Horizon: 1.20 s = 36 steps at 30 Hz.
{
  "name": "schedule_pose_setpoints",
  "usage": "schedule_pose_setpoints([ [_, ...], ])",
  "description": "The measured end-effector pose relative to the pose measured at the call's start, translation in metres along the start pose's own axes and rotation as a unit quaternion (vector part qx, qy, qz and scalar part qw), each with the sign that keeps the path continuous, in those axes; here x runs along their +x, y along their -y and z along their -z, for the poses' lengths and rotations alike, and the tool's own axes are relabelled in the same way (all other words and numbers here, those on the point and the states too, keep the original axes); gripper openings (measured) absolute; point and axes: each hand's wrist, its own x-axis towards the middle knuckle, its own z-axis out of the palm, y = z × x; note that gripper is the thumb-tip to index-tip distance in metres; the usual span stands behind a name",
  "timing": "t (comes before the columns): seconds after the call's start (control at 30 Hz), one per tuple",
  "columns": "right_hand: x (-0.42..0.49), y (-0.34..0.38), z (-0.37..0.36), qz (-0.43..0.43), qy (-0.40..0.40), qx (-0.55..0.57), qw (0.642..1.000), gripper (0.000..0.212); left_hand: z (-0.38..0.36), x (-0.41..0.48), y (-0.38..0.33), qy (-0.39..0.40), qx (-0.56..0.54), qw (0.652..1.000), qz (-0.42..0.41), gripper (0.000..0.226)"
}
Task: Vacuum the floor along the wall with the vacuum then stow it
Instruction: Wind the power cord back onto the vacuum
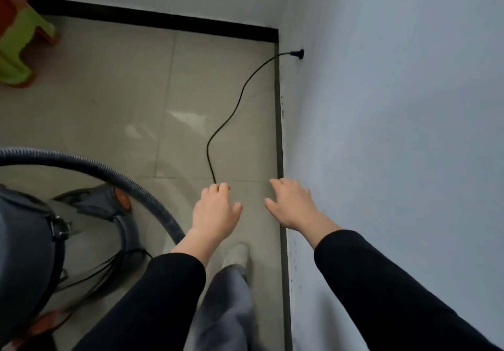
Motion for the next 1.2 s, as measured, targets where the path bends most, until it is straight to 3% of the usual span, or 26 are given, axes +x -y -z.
schedule_pose_setpoints([
  [0.23,0.112,-0.024,0.077,0.015,0.0,-0.067,0.998,0.037,0.025,0.129,-0.043,0.012,-0.008,1.0,-0.021,0.052],
  [0.33,0.162,-0.042,0.105,0.013,0.029,-0.125,0.992,0.036,0.028,0.176,-0.052,0.038,0.057,0.996,-0.063,0.057],
  [0.5,0.248,-0.063,0.158,0.009,0.018,-0.168,0.986,0.037,0.048,0.268,-0.069,0.053,0.1,0.992,-0.047,0.058],
  [0.73,0.394,-0.099,0.228,0.004,-0.091,-0.251,0.964,0.073,0.05,0.407,-0.119,0.014,0.049,0.996,-0.075,0.059],
  [0.97,0.509,-0.119,0.229,-0.003,-0.001,-0.361,0.932,0.062,0.021,0.527,-0.143,0.026,0.008,0.997,-0.068,0.063],
  [1.13,0.535,-0.134,0.225,0.057,-0.038,-0.44,0.895,0.037,0.001,0.582,-0.163,0.044,-0.045,0.996,-0.065,0.067],
  [1.2,0.54,-0.13,0.225,0.059,-0.044,-0.443,0.893,0.032,-0.004,0.598,-0.169,0.033,-0.054,0.996,-0.064,0.053],
])
